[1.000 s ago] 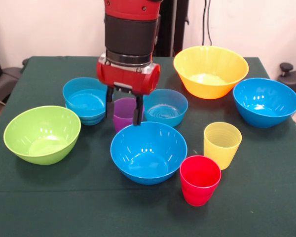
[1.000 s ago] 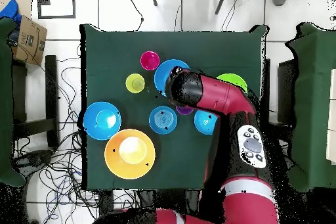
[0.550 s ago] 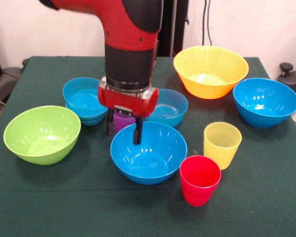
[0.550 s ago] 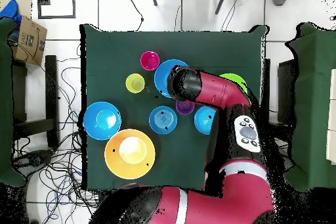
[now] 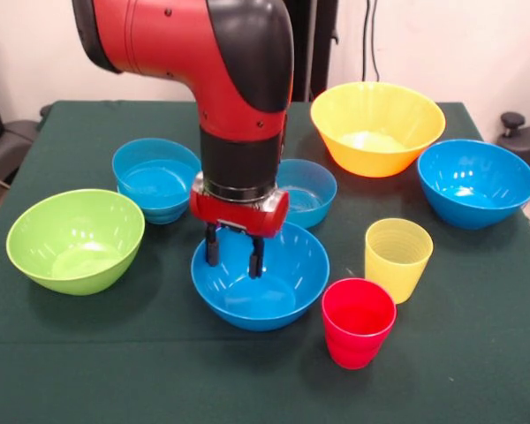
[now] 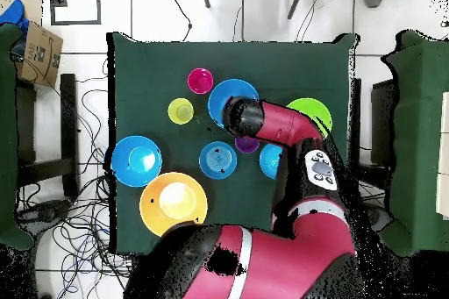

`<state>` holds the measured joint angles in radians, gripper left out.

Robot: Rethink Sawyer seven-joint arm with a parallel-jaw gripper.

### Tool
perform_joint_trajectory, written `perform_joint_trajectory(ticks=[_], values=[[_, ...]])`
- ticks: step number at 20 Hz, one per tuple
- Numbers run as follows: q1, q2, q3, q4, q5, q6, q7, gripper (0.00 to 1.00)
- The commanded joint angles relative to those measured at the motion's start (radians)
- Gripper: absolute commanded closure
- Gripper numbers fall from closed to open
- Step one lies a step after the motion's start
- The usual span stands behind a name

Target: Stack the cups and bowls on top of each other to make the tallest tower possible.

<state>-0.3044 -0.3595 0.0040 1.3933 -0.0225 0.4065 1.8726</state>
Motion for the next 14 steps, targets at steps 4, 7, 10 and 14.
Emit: perform_joint_trajectory(ticks=[4,7,10,14], values=[[-0.032,0.051,0.113,-0.033,-0.068,0.012,-0.051,0.0],[-0.047,0.046,0.124,-0.019,-0.078,0.015,-0.071,0.0],[-0.06,0.041,0.132,-0.006,-0.087,0.018,-0.084,0.0],[-0.073,0.006,0.141,0.03,-0.092,0.037,-0.088,0.0]])
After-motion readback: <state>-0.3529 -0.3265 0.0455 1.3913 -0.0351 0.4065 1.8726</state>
